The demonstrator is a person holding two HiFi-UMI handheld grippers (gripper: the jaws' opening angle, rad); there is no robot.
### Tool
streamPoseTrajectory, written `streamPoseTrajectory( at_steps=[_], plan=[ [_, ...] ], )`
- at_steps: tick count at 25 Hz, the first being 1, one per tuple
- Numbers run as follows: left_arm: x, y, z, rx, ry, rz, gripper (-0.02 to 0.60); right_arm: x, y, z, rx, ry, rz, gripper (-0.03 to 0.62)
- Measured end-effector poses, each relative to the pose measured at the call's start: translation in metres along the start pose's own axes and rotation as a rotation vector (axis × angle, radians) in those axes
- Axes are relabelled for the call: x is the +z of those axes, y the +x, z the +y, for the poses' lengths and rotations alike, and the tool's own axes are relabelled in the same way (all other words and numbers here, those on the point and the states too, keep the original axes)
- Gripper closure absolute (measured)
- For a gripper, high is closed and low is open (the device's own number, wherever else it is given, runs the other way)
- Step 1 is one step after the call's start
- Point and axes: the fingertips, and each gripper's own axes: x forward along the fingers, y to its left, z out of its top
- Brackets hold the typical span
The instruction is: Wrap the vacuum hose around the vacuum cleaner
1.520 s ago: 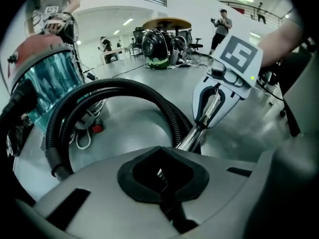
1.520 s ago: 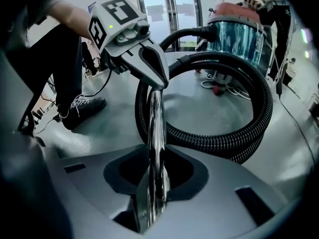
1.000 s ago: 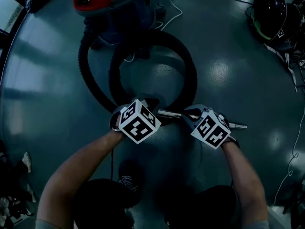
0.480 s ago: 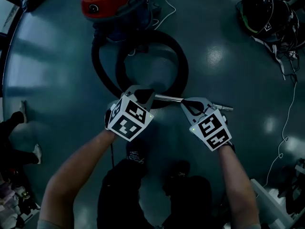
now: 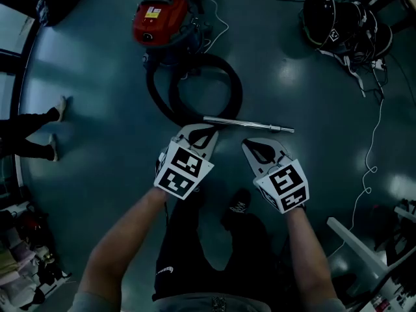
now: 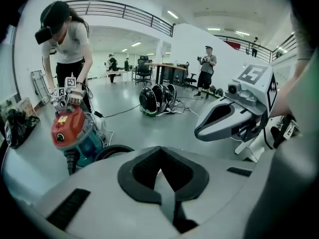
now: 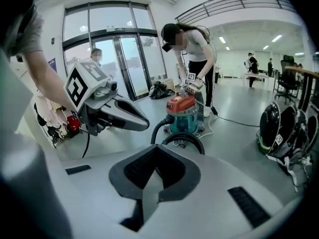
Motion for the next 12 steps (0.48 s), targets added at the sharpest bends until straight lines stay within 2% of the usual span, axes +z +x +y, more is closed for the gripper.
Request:
streamPoseTrajectory(
  at_steps=[7, 12],
  plan=[
    [0.089, -0.099, -0.069, 0.026, 0.027, -0.026, 0.575, 0.084, -0.119, 0.044, -0.012, -0.021, -0.070, 0.591],
    [0.141, -0.163, -0.117, 0.024, 0.032, -0.070, 0.575, 0.122, -0.189, 0.082, -0.002, -0.005, -0.118, 0.591]
  ],
)
